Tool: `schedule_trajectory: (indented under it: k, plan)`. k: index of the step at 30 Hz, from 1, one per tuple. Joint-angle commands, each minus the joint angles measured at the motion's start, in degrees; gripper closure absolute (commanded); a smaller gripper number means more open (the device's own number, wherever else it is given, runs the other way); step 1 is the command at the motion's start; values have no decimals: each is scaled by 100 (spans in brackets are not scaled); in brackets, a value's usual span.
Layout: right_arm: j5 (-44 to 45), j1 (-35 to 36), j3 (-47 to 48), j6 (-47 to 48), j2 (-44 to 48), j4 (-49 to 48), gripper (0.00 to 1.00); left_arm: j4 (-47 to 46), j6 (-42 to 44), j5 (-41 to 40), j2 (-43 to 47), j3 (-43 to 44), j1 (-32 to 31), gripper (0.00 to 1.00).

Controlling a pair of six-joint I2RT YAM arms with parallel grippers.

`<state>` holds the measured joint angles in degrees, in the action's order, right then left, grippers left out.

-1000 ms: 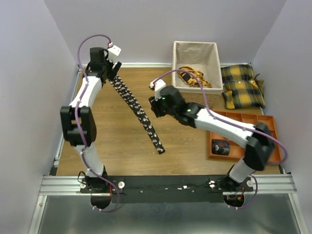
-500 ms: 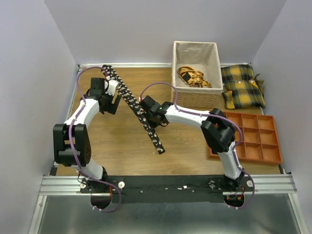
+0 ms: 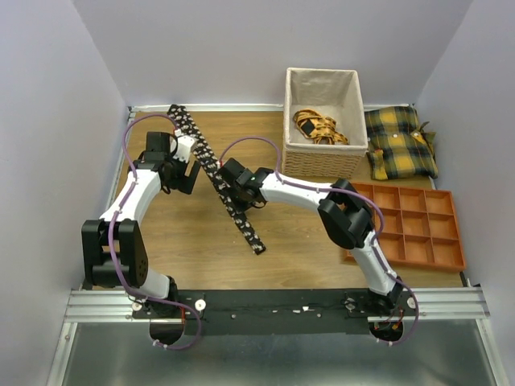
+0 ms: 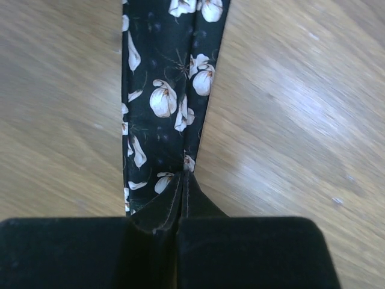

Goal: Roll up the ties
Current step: Flatten out the tie at the center of the board.

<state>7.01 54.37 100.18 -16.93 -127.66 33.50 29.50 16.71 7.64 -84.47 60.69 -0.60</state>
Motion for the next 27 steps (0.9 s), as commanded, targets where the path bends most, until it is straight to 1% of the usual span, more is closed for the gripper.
schedule_trajectory:
  k: [1,5,6,7,8,10,11,12,13,14,15,16,17,18,19,20,21,22,23,24,25,26,27]
  plan:
    - [-463,206,607,-117,-567,192,94,249,16,291,176,110,16,1]
    - [-542,214,713,-74,-472,9,92,478,60,677,238,233,7,1]
    - [-612,206,713,13,-392,-27,92,522,60,921,246,268,7,1]
    - [-647,206,739,14,-313,-10,91,618,69,1054,264,321,16,1]
    - [-622,206,705,49,-52,25,87,654,61,1186,299,347,7,1]
    - [-394,206,451,312,344,-36,76,872,183,1650,369,461,7,1]
    - [-315,188,-55,443,634,-245,61,969,253,1844,465,505,7,1]
    - [-262,171,-330,714,1176,-360,54,1092,332,2012,518,575,7,1]
    - [-296,144,-594,874,1512,-474,49,1293,376,2405,588,663,7,1]
    - [-401,75,-1153,1023,1785,-693,39,1400,499,2574,746,707,7,1]
    - [-558,30,-1411,1373,2345,-817,34,1488,543,2706,826,725,155,1]
    - [-1038,-5,-1709,1594,2585,-940,32,1619,640,2812,914,664,157,1]
    - [-1217,-49,-1965,1866,2805,-1237,29,1647,823,2935,1132,594,148,1]
    - [-1358,-49,-2568,2443,3060,-1423,28,1656,930,2962,1247,489,148,1]
    - [-1516,-41,-2896,2744,3506,-1651,28,1630,1026,2954,1370,210,139,1]
    - [-2005,-49,-3256,3026,3789,-2332,28,1630,1123,2928,1624,42,131,1]
    - [-2288,-49,-4199,3647,4062,-2783,28,1630,1368,2910,1765,-108,96,1]
    - [-2631,-49,-4644,4001,4299,-3257,28,1586,1474,2901,1897,-266,78,1]
    - [-3182,-41,-5127,4344,4728,-3732,28,1525,1554,2884,2186,-590,78,1]
    - [-3327,-6,-5479,4773,4845,-4554,28,1472,1659,2875,2345,-741,78,1]
    - [-3276,30,-5883,4873,4890,-4815,28,1341,1677,2883,2486,-882,78,1]
    - [-2954,169,-5896,5014,4777,-4852,30,1270,1686,2892,2757,-1144,78,1]
    - [-2829,258,-5835,5459,4646,-4513,30,1217,1686,2936,2873,-1251,78,1]
